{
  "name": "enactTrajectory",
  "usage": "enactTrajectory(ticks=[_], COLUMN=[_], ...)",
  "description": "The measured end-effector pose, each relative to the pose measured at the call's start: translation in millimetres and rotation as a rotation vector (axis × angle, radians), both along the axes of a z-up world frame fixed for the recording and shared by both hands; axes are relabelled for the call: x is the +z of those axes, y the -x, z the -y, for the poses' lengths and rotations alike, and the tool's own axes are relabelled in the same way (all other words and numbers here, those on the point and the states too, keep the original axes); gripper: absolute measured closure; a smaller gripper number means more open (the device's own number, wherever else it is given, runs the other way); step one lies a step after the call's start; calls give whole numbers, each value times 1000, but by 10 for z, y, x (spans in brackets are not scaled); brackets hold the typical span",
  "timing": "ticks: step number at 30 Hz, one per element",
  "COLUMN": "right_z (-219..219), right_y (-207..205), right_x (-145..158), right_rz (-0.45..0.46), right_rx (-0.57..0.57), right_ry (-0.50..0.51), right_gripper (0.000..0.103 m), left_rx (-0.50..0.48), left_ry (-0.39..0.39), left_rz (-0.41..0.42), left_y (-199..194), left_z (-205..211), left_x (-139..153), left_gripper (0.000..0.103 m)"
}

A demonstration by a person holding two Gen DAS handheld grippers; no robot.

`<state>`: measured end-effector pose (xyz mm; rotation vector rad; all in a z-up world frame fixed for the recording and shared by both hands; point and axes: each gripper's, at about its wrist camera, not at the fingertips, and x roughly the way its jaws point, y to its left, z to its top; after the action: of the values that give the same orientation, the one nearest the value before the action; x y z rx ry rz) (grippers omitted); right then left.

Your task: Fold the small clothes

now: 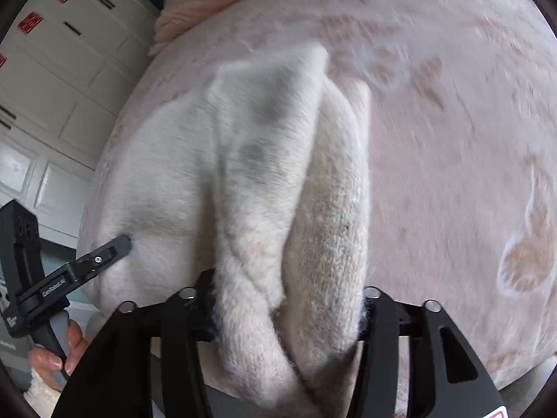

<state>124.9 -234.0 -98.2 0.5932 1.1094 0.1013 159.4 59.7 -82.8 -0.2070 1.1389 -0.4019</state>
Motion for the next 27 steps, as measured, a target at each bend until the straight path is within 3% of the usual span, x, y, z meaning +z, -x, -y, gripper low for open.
enactTrajectory(ticks=[2, 5, 8, 10, 12, 13, 15, 17, 21, 24, 26, 27], right_z=[152, 146, -66, -255, -362, -372, -337, -317, -348, -342, -372, -416], right_y=[140, 279, 292, 172, 51, 16, 11, 8, 207, 527, 684, 754], right_x=[116, 671, 1074, 965, 542, 331, 362, 589, 1049, 1255, 1322, 1349], right_rz=[34, 154, 247, 218, 102, 66, 101, 110, 222, 273, 293, 301], right_rx=[-84, -119, -57, 22, 70, 74, 51, 22, -13, -52, -69, -76], right_ry=[-83, 79, 211, 255, 294, 297, 301, 282, 290, 324, 363, 376], right_gripper=[48, 49, 72, 79, 87, 87, 87, 87, 87, 83, 79, 73], left_rx=[11, 30, 6, -24, -69, -86, -97, -109, -86, -55, -34, -22], left_ry=[7, -8, -6, -31, -111, -153, -265, -304, -226, -214, -213, -218], left_rz=[31, 118, 233, 236, 200, 176, 179, 244, 244, 265, 287, 310], left_y=[97, 226, 329, 326, 261, 207, 222, 365, 542, 640, 738, 803], left_z=[-41, -120, -97, 56, 294, 374, 476, 516, 425, 386, 352, 343], left_x=[90, 560, 972, 984, 677, 477, 156, 262, 608, 759, 860, 915], left_gripper=[49, 52, 51, 51, 51, 51, 52, 51, 51, 50, 34, 28])
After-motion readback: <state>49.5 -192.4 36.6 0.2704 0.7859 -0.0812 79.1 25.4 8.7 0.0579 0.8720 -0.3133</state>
